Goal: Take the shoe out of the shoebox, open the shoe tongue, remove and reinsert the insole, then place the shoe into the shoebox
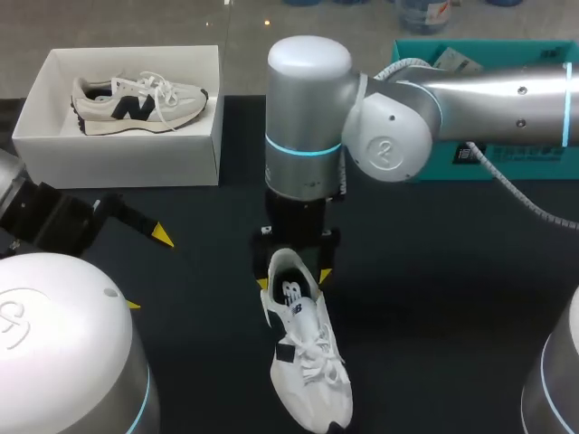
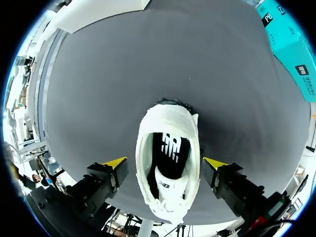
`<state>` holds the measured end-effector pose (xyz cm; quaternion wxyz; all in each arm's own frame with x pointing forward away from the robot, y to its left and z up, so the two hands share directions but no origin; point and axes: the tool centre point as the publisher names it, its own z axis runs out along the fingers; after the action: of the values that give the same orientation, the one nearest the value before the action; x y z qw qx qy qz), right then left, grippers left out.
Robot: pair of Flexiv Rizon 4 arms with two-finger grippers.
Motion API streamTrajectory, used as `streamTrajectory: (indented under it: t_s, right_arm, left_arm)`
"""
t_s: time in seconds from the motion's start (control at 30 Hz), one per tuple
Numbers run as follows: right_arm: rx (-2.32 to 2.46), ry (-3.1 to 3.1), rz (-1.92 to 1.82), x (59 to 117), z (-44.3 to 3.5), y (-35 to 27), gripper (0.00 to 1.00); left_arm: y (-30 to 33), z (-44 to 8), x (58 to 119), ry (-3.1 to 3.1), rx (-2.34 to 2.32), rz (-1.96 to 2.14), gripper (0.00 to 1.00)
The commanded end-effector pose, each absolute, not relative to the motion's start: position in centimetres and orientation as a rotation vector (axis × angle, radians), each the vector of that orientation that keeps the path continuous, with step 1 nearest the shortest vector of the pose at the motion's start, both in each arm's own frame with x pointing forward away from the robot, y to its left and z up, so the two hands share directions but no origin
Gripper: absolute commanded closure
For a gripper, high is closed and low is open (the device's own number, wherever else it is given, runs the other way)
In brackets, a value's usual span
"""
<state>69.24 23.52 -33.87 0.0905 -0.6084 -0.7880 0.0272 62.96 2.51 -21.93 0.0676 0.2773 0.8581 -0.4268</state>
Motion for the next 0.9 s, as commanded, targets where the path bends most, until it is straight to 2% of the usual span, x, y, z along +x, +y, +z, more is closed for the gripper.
streamTrajectory:
  t_s: [0.03, 0.1, 0.13, 0.43, 0.9]
  right_arm:
    - [-1.828, -2.369, 0.042, 69.2, -31.5, 22.5, 0.31]
    - [-1.839, -2.385, 0.043, 69.2, -30.7, 22.2, 0.92]
    - [-1.839, -2.386, 0.042, 69.0, -30.3, 22.0, 1.00]
    - [-1.841, -2.368, 0.057, 66.4, -29.4, 21.7, 1.00]
    - [-1.775, -2.293, 0.119, 63.9, -32.6, 22.7, 1.00]
  left_arm:
    - [2.5, -21.9, 63.0, 2.589, 0.836, -1.282, 0.00]
    - [2.5, -21.9, 63.0, 2.589, 0.836, -1.282, 0.00]
    - [2.5, -21.9, 63.0, 2.589, 0.836, -1.282, 0.00]
    - [2.5, -21.9, 63.0, 2.589, 0.836, -1.282, 0.00]
    - [2.5, -21.9, 63.0, 2.589, 0.836, -1.282, 0.00]
